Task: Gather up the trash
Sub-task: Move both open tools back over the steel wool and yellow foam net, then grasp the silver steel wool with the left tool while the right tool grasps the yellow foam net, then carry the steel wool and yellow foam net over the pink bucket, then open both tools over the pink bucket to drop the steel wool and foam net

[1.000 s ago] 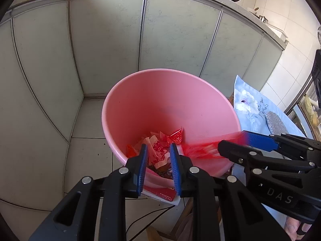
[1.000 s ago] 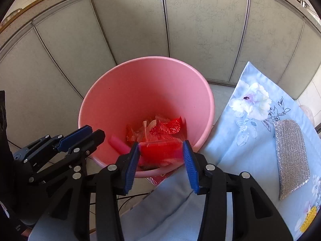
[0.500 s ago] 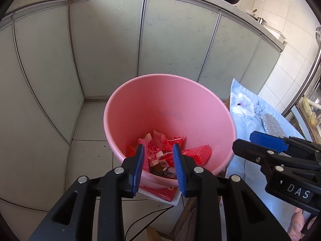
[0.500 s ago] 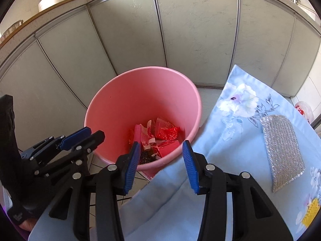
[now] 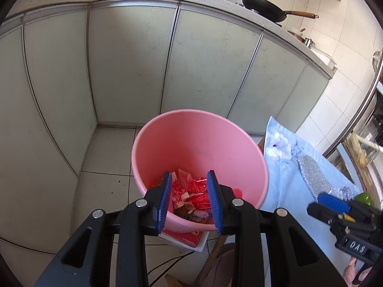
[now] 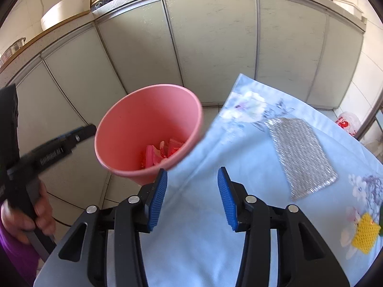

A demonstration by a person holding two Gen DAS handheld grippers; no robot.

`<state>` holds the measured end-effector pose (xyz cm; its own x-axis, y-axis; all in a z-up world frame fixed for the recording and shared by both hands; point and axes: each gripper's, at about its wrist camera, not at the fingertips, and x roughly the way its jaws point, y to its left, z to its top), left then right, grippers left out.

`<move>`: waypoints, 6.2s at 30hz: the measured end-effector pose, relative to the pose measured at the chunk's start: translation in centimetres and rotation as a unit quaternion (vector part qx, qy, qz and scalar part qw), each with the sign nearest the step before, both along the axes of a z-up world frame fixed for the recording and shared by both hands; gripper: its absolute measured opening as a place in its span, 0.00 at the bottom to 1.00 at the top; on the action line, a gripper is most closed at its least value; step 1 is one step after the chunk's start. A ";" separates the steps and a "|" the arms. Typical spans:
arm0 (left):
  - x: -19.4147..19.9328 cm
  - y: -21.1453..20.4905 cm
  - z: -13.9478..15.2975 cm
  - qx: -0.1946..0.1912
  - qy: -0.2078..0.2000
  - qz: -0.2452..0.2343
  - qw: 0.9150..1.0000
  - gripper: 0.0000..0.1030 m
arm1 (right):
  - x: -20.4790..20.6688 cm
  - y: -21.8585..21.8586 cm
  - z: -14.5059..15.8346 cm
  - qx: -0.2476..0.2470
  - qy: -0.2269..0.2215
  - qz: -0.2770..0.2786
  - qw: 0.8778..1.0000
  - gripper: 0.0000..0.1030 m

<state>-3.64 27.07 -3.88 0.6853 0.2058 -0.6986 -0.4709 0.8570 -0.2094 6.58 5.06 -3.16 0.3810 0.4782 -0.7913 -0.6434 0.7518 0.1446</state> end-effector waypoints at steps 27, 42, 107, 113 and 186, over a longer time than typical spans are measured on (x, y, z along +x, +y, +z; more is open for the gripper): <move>8.2 -15.7 1.5 -0.009 0.004 -0.195 0.981 0.38 | -2.0 -19.5 -1.6 0.009 -0.004 -0.178 0.984 0.44; 18.6 -19.1 -4.4 -0.026 0.048 -0.174 0.983 0.38 | -0.1 -27.2 -2.3 0.015 -0.020 -0.261 0.965 0.44; 5.6 -17.6 4.1 -0.047 -0.084 -0.244 0.965 0.09 | -1.5 -26.5 1.0 0.056 -0.053 -0.247 0.966 0.11; 3.3 -16.1 5.6 -0.044 -0.106 -0.230 0.966 0.09 | -2.6 -24.0 3.0 0.067 -0.070 -0.213 0.972 0.11; 1.1 3.3 -0.3 -0.003 -0.044 0.006 0.999 0.13 | 2.5 9.6 -2.0 -0.022 -0.008 0.064 0.998 0.33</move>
<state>-2.58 30.33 -4.18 0.7418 0.2108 -0.6367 -0.4606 0.8502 -0.2552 9.10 14.61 -5.18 0.3320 0.4884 -0.8070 -0.7361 0.6692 0.1021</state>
